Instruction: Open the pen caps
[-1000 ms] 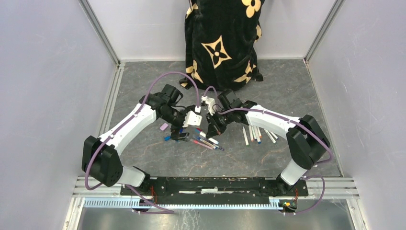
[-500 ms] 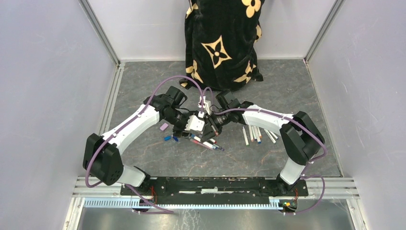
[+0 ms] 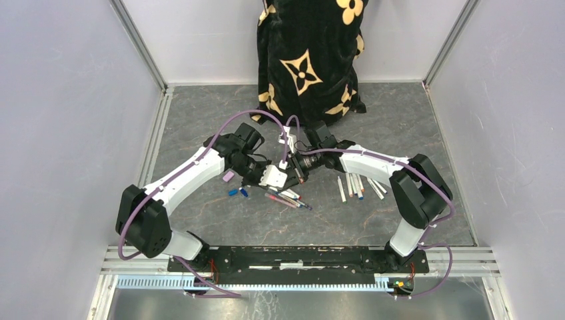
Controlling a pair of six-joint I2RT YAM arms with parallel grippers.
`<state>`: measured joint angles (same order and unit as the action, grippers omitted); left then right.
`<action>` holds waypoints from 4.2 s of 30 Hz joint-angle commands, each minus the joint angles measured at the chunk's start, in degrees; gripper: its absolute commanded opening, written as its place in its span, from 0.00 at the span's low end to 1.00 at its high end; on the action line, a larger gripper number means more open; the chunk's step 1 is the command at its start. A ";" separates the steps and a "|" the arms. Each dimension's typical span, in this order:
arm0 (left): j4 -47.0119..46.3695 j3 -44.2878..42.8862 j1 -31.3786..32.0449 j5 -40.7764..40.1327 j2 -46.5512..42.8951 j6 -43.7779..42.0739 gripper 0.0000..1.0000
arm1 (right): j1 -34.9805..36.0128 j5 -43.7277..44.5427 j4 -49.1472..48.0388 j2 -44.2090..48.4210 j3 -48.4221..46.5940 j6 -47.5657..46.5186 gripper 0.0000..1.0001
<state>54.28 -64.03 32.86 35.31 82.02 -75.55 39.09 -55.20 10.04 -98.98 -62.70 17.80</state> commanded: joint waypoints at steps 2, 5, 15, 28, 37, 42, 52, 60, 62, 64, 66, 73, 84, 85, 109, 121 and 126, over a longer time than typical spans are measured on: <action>-1.20 -0.31 1.74 -0.43 -0.95 1.72 0.02 | 0.05 -1.39 -7.04 0.54 1.69 4.12 0.27; -0.35 -1.27 1.85 -0.59 -1.07 1.77 0.02 | 0.68 -1.79 -7.76 -0.23 1.59 4.36 0.35; 0.38 -2.92 1.94 -3.92 -0.70 1.57 0.02 | 0.85 -2.07 -4.98 -1.51 1.16 2.19 0.04; 1.81 -8.86 -6.74 -17.17 5.64 -6.69 0.02 | -4.74 1.88 3.36 9.63 14.34 -5.62 0.00; -10.83 -3.12 -7.81 -14.76 7.85 1.45 0.02 | -11.83 22.70 13.19 16.15 13.15 -8.60 0.00; -17.04 -2.10 -7.81 -11.95 12.00 8.69 0.07 | -19.30 42.94 12.72 22.17 18.07 -4.48 0.00; -19.35 -2.77 -7.81 -13.31 17.96 14.27 0.36 | -26.96 62.38 10.39 25.98 21.59 -3.94 0.00; -17.26 -6.90 -7.94 -12.40 15.79 20.02 0.54 | -27.03 63.33 6.31 22.02 23.47 -3.98 0.04; -15.91 -9.27 -8.11 -12.33 14.80 21.96 0.55 | -27.05 62.44 5.33 21.07 23.93 -3.88 0.10; -14.38 -11.75 -8.43 -11.76 13.55 23.89 0.56 | -27.02 61.84 5.07 20.25 23.93 -3.81 0.17; -12.65 -14.09 -9.01 -10.63 11.95 25.19 0.57 | -27.05 61.20 5.06 20.06 23.86 -3.90 0.24; -17.18 -22.64 -14.40 -8.16 6.35 41.16 0.78 | -26.17 61.47 6.13 23.30 21.66 -4.09 0.45; -32.80 -17.04 -19.72 -23.12 -3.10 61.56 1.00 | -4.88 56.12 1.71 20.98 14.89 -12.14 0.51; -32.57 -16.19 -19.87 -23.37 -3.81 61.17 1.00 | -2.92 55.38 1.15 19.23 14.15 -12.58 0.51; -12.93 -14.84 -21.96 -5.44 -2.12 49.22 1.00 | 9.34 52.34 -2.51 -4.89 1.34 -16.53 0.45; -2.26 -15.09 -21.96 5.77 -1.39 37.44 1.00 | 7.26 50.36 -4.01 -3.73 6.32 -15.87 0.21; 1.21 -14.05 -21.96 8.80 -0.76 30.73 1.00 | 2.84 40.47 -6.57 1.25 8.91 -12.74 0.00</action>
<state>50.96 -78.13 11.00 37.98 80.64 -35.75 45.23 -7.53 4.58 -101.78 -55.72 2.68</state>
